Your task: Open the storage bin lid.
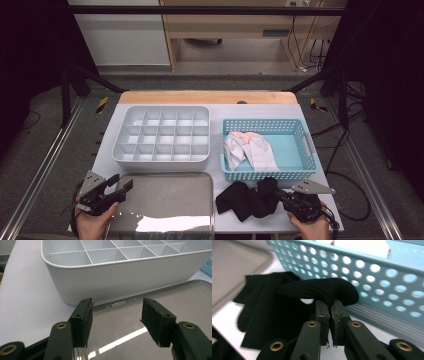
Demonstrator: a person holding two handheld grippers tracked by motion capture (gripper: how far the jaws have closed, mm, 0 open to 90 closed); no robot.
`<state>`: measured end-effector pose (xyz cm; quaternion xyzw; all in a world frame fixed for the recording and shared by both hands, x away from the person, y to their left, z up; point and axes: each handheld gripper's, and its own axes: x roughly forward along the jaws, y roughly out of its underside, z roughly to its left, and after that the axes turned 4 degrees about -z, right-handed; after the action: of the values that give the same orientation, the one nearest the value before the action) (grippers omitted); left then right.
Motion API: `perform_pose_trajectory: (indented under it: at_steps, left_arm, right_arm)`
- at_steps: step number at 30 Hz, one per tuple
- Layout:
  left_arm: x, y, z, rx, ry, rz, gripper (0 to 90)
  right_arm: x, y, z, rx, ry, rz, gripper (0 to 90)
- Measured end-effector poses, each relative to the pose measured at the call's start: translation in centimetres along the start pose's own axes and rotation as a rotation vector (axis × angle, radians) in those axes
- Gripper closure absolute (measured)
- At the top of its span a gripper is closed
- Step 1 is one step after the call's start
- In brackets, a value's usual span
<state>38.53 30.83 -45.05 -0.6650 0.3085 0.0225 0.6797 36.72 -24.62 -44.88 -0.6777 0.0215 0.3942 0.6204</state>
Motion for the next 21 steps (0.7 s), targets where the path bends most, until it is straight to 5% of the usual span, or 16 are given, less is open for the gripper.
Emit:
perform_pose_trajectory:
  at_steps: [10,16,21]
  left_arm:
    - [0.1,0.0,-0.1,-0.004,0.008,0.006,41.3]
    - [0.2,0.0,-0.2,-0.005,0.011,0.007,41.3]
    - [0.2,0.0,-0.3,-0.009,0.013,0.009,41.2]
  right_arm:
    - [0.6,1.0,-1.7,-0.015,0.159,0.050,83.7]
    - [0.9,1.4,-2.3,0.020,0.181,0.079,78.6]
    - [0.3,1.1,-2.2,0.006,0.184,0.007,71.5]
